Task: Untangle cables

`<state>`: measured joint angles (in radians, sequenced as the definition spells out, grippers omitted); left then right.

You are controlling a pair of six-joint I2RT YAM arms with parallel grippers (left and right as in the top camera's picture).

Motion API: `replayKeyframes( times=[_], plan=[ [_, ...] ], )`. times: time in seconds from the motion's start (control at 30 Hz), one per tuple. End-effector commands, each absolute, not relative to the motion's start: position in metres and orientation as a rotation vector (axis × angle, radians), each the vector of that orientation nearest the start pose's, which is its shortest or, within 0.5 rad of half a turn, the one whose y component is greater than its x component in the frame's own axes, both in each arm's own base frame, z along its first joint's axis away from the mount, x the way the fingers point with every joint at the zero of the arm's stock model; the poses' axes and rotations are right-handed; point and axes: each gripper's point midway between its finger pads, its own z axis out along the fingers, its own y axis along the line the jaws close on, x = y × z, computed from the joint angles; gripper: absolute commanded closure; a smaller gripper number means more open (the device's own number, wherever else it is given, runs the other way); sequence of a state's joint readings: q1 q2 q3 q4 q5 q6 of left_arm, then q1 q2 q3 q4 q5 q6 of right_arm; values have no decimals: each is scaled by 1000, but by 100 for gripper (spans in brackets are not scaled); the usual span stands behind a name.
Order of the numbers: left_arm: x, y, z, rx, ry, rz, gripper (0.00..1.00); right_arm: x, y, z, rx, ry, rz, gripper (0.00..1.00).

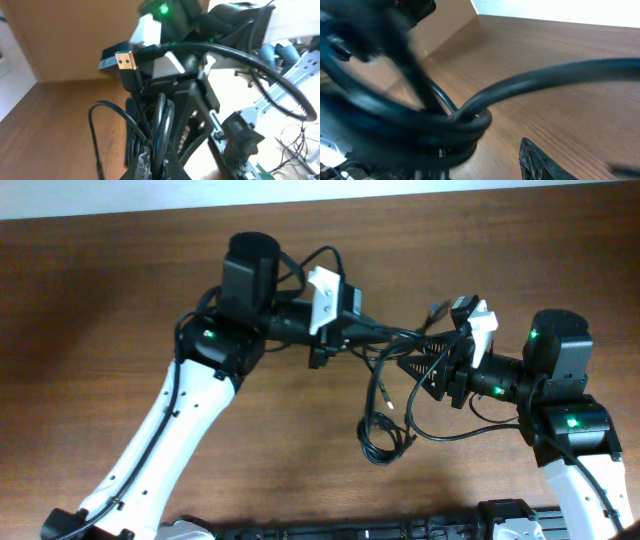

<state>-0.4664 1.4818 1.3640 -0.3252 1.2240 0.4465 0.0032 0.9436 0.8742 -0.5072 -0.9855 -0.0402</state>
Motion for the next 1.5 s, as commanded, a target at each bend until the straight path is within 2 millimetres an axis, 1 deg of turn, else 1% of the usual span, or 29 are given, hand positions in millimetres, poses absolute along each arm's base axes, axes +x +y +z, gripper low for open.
replayKeyframes(
  times=[0.0, 0.03, 0.07, 0.27, 0.37, 0.43, 0.47, 0.53, 0.63, 0.7, 0.77, 0.87, 0.93, 1.0, 1.03, 1.07, 1.1, 1.13, 1.17, 1.23, 1.33, 1.47],
  plan=[
    [239, -314, 380, 1431, 1151, -1285, 100, 251, 148, 285, -639, 1887, 1046, 53],
    [240, -314, 381, 1429, 1149, -1277, 100, 251, 149, 287, -647, 1878, 1051, 59],
    [243, -314, 379, 1417, 1169, -1265, 100, 250, 150, 289, -656, 1866, 1059, 63],
    [244, -314, 378, 1406, 1194, -1279, 100, 253, 150, 295, -674, 1829, 1041, 64],
    [244, -314, 378, 1406, 1194, -1279, 100, 255, 150, 299, -663, 1818, 1044, 81],
    [245, -314, 378, 1405, 1195, -1276, 100, 255, 150, 298, -657, 1824, 1049, 94],
    [247, -315, 378, 1398, 1204, -1264, 100, 255, 150, 298, -645, 1831, 1058, 96],
    [260, -316, 374, 1351, 1267, -1205, 100, 254, 150, 296, -633, 1847, 1070, 96],
    [286, -315, 374, 1199, 1420, -1152, 100, 251, 150, 291, -618, 1878, 1088, 96],
    [312, -311, 370, 1029, 1563, -1087, 100, 249, 150, 287, -607, 1901, 1101, 96],
    [333, -304, 366, 870, 1673, -1037, 100, 246, 150, 284, -596, 1921, 1113, 96],
    [349, -296, 363, 734, 1744, -992, 100, 245, 150, 282, -590, 1934, 1120, 96],
    [356, -292, 362, 663, 1778, -983, 100, 243, 150, 279, -579, 1953, 1129, 96],
    [356, -292, 362, 657, 1781, -986, 100, 243, 148, 273, -554, 1989, 1124, 96],
    [356, -292, 362, 658, 1782, -987, 100, 245, 145, 268, -527, 2019, 1094, 96],
    [356, -292, 361, 661, 1783, -990, 100, 248, 142, 263, -496, 2048, 1068, 87],
    [356, -292, 361, 660, 1783, -989, 100, 251, 138, 260, -451, 2075, 1050, 75],
    [356, -292, 361, 660, 1783, -989, 100, 254, 136, 258, -418, 2093, 1035, 67],
    [356, -292, 361, 660, 1783, -989, 100, 255, 136, 259, -419, 2090, 1032, 66],
    [354, -292, 360, 666, 1788, -996, 100, 258, 136, 263, -433, 2064, 1022, 57],
    [342, -299, 362, 725, 1774, -1067, 100, 263, 136, 271, -455, 2015, 1000, 56],
    [322, -309, 365, 818, 1741, -1178, 100, 273, 136, 287, -432, 1951, 1001, 51]
  ],
)
